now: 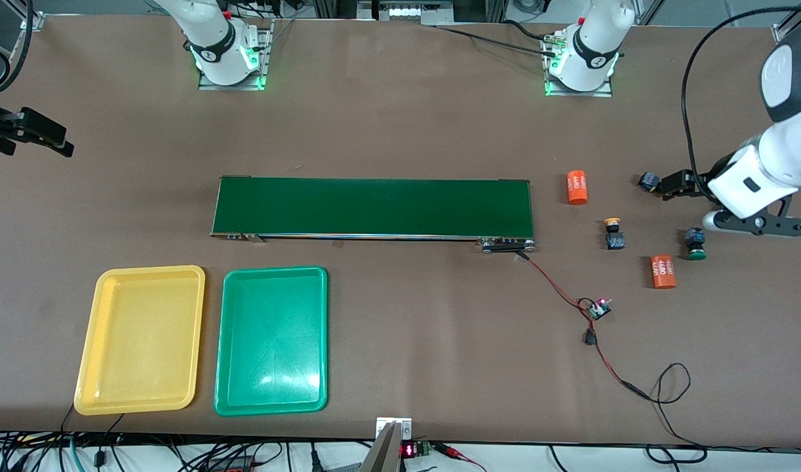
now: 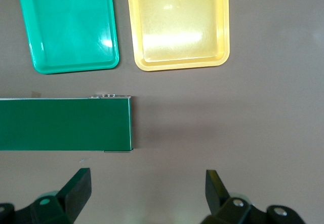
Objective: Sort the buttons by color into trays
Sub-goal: 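Reach down and grasp the green-cap button with the left gripper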
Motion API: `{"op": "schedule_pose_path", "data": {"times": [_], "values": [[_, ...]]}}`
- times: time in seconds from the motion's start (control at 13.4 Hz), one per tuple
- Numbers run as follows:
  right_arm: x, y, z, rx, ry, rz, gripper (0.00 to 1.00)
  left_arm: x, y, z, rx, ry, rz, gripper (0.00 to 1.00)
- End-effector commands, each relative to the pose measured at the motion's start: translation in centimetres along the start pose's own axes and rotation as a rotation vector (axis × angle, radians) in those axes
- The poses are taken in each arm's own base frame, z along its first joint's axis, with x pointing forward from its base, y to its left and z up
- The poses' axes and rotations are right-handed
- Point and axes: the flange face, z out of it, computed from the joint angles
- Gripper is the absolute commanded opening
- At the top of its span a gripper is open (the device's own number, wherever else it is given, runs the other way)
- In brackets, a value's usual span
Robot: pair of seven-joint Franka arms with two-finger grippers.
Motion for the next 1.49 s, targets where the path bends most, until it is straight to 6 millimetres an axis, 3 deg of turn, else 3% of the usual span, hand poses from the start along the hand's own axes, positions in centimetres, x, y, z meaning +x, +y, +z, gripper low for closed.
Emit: {"op": "schedule_pose_path", "data": {"times": [0.0,0.07,0.3,0.45,0.6,0.74,0.97,1.12,1.27,1.34,1.41], "values": [[-0.3,-0.1,-0.2,-0.016,0.006,-0.01,1.0,1.8,-3.5,2.7,0.007,-0.05,-0.04,1.0],[-0.3,0.1,-0.2,-0.024,0.008,-0.006,1.0,2.5,-4.5,3.9,0.011,-0.029,-0.05,1.0],[-0.3,0.3,-0.1,-0.033,0.006,-0.004,1.0,3.4,-11.6,9.2,-0.001,-0.003,-0.036,1.0],[-0.2,0.1,-0.3,-0.033,0.015,-0.008,1.0,2.6,-14.6,12.6,-0.008,0.014,-0.052,1.0],[-0.2,-0.2,-0.2,-0.042,0.015,-0.013,1.0,1.6,-15.4,16.4,-0.008,0.031,-0.029,1.0],[-0.3,-0.1,-0.3,-0.044,0.016,-0.013,1.0,0.4,-17.5,20.4,0.043,0.094,0.006,1.0],[-0.3,0.1,-0.3,-0.044,0.015,-0.009,1.0,-1.8,-17.7,28.1,0.07,0.211,0.006,1.0],[-0.4,0.1,-0.3,-0.045,0.01,-0.01,1.0,-2.4,-18.5,31.7,0.089,0.258,0.069,1.0],[-0.2,0.2,-0.2,-0.048,0.015,-0.01,1.0,-3.0,-20.2,33.3,0.098,0.274,0.088,1.0],[-0.1,0.2,-0.1,-0.049,0.015,-0.009,1.0,-3.1,-20.1,33.4,0.097,0.271,0.088,0.94],[-0.1,0.4,-0.1,-0.048,0.016,-0.006,1.0,-3.1,-20.0,33.1,0.095,0.27,0.084,0.82]]}}
